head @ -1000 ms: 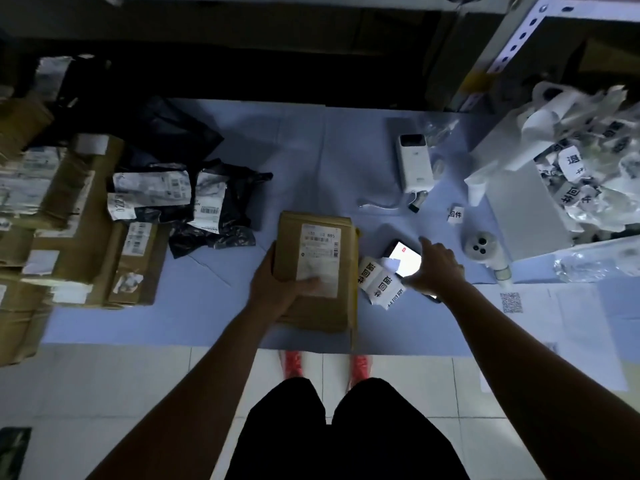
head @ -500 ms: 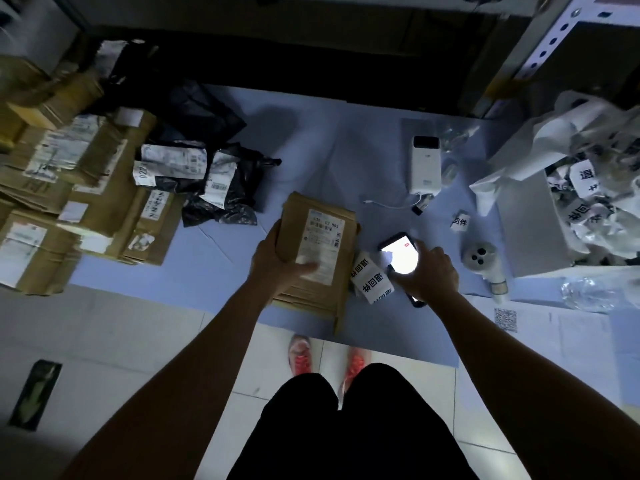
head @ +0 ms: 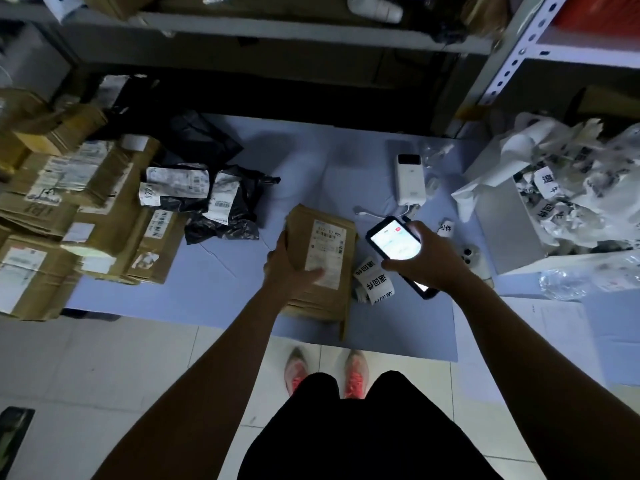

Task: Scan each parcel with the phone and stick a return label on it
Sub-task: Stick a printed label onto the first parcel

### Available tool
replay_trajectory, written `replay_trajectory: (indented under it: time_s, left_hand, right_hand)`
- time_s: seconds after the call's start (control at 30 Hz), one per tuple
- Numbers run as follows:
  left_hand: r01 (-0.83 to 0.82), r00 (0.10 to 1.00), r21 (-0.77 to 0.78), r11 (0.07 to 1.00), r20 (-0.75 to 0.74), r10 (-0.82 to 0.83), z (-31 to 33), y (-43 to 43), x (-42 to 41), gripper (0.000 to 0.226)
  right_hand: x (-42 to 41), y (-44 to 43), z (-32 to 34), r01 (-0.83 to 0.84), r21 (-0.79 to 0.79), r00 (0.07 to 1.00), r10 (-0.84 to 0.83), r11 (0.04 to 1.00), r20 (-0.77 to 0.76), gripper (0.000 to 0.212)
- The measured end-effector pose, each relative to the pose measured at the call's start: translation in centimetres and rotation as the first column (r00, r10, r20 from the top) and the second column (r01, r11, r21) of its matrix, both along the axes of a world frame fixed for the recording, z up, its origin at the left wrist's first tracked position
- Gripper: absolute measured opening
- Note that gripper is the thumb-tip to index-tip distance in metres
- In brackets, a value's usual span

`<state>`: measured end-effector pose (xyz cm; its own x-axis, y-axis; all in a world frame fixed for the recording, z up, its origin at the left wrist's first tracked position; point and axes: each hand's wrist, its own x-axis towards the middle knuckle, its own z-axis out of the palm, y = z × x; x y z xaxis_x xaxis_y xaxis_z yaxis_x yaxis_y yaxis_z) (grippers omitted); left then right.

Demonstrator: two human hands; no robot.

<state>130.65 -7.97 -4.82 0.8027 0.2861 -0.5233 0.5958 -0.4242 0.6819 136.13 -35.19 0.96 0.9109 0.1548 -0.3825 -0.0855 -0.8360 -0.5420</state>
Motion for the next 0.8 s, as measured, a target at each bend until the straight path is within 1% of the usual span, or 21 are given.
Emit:
replay_trajectory:
  time_s: [0.1, 0.23, 0.37, 0.5, 0.8]
  left_hand:
    - [0.018, 1.000, 0.040, 0.999, -0.010, -0.018, -0.1, -0.3, 0.1, 0.131]
    - [0.020, 1.000, 0.054, 0.998, -0.008, -0.020, -0.2, -0.5, 0.1, 0.133]
    - [0.019, 1.000, 0.075, 0.997, -0.002, -0.019, -0.2, -0.7, 0.0, 0.132]
    - [0.025, 1.000, 0.088, 0.996, -0.002, -0.025, -0.1, -0.9, -0.1, 0.131]
    - [0.035, 0.999, 0.115, 0.993, -0.018, -0.033, 0.4, -1.4, -0.2, 0.130]
  right_hand:
    - [-1.4, 0.0, 1.1, -0.105, -0.129, 0.994, 0.105, 0.986, -0.005, 0.085]
    - [-2.7, -0.9, 2.3, -0.168, -0.279, 0.983, 0.180, 0.946, 0.018, 0.086]
    - [-3.3, -1.6, 3.0, -0.174, -0.332, 0.981, 0.193, 0.927, 0.024, 0.087]
    - [-4.0, -2.2, 3.4, -0.131, -0.385, 0.982, 0.173, 0.914, 0.075, 0.087]
    - [-4.5, -2.9, 4.3, -0.121, -0.416, 0.978, 0.180, 0.901, 0.106, 0.090]
